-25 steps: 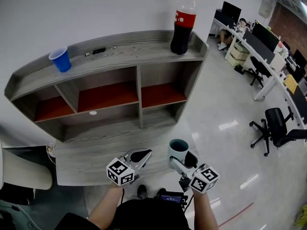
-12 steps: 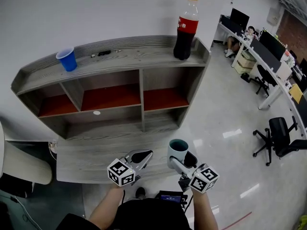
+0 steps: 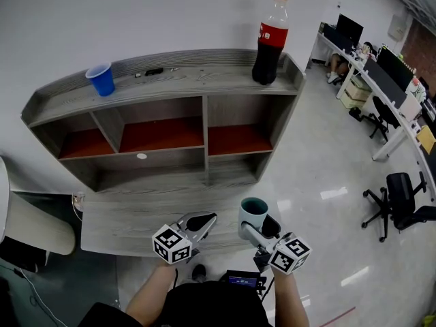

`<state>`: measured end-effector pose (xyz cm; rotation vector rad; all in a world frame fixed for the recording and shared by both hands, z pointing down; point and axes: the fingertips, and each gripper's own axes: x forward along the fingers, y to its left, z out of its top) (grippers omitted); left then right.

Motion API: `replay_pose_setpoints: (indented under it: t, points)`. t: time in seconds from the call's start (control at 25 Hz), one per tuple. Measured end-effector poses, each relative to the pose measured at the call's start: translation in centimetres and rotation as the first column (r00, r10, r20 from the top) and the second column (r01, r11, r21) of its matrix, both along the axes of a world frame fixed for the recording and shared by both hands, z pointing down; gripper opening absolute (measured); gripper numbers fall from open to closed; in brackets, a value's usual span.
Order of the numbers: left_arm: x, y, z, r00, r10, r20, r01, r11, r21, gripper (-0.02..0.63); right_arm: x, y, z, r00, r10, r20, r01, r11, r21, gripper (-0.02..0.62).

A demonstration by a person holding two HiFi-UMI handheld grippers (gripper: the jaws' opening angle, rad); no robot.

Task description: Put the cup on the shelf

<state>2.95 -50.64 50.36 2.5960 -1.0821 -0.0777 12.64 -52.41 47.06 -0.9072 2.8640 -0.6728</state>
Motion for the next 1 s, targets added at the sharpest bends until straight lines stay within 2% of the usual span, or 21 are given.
replay_pose_setpoints:
  t: [0.2, 0.56, 0.76, 1.0]
  points:
    - [0.8, -0.1, 0.1, 1.000, 0.000, 0.005, 0.000, 1.000, -0.008, 0.002, 0.4, -0.1, 0.2, 1.000, -0.023, 0.004, 0.023, 1.000, -0.005, 0.324]
    - [5.5, -1.9, -1.5, 0.998, 0.049, 0.025, -0.050, 0.998, 0.029, 0.002, 0.0, 0.6, 0.7, 0.988, -0.152, -0.015, 0.152, 0.988, 0.002, 0.325]
    - [6.6, -2.7, -1.8, 0.999, 0.021, 0.043, -0.023, 0.999, 0.032, 0.002, 0.6, 0.2, 1.3, 0.977, -0.208, -0.054, 0.210, 0.978, 0.019, 0.324]
    - [6.0, -4.1, -1.6, 0.998, -0.025, 0.056, 0.024, 0.999, 0.024, 0.002, 0.1, -0.7, 2.6, 0.951, -0.277, -0.138, 0.284, 0.958, 0.032, 0.321]
